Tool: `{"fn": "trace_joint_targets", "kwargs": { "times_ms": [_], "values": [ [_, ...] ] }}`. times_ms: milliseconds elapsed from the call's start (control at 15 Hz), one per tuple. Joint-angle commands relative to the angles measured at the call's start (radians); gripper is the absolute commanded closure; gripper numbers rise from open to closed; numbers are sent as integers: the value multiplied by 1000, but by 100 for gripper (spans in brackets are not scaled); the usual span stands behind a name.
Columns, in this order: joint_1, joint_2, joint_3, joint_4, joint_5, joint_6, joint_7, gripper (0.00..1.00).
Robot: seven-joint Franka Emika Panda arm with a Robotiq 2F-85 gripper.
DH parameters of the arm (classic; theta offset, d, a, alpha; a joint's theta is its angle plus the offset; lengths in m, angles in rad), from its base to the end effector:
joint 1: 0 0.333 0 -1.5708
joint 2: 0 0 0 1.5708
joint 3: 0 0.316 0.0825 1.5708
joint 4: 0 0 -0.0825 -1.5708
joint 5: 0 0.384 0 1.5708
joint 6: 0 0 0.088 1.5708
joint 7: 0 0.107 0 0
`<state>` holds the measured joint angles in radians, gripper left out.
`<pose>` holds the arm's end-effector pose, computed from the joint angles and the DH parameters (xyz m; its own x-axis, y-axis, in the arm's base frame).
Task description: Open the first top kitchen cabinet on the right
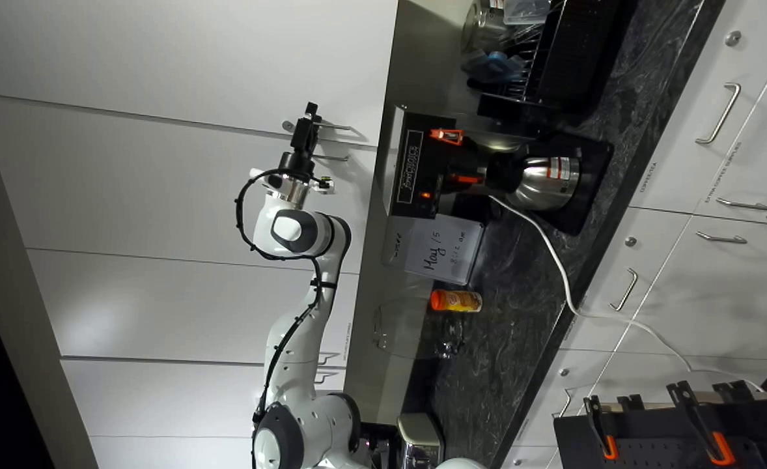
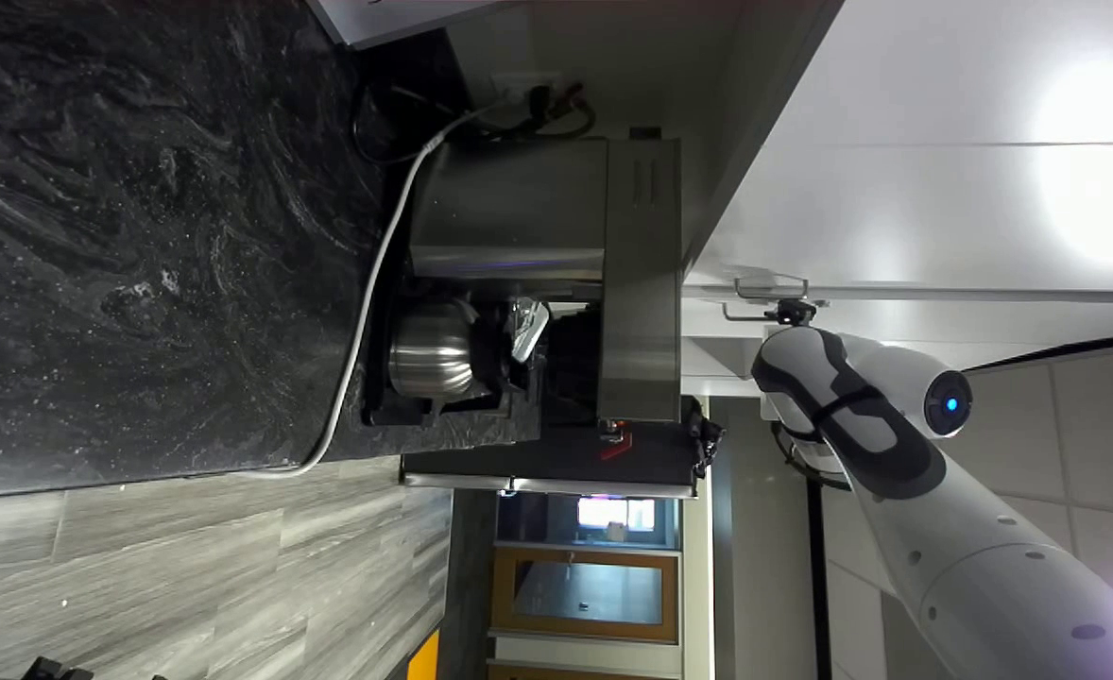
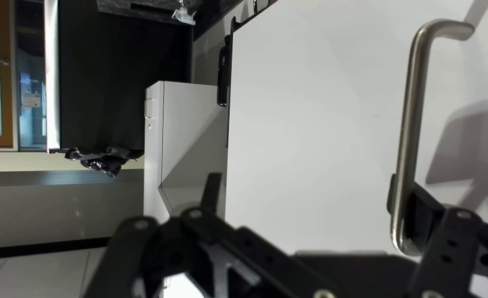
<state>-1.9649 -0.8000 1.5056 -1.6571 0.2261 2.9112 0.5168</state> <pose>0.6529 0.0101 0.6592 0.2061 -0.0645 0.9764 -0.5747 -0.8156 0.0675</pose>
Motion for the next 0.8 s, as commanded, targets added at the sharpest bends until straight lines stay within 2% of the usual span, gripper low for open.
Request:
{"fn": "trace_joint_targets", "kwargs": {
  "times_ms": [0, 333, 733],
  "values": [
    [70, -27, -159, -108, 0, -52, -1, 0],
    [110, -6, -191, -191, 23, 27, -16, 0],
    [127, 31, -199, -233, 25, 92, -36, 0]
  ]
}}
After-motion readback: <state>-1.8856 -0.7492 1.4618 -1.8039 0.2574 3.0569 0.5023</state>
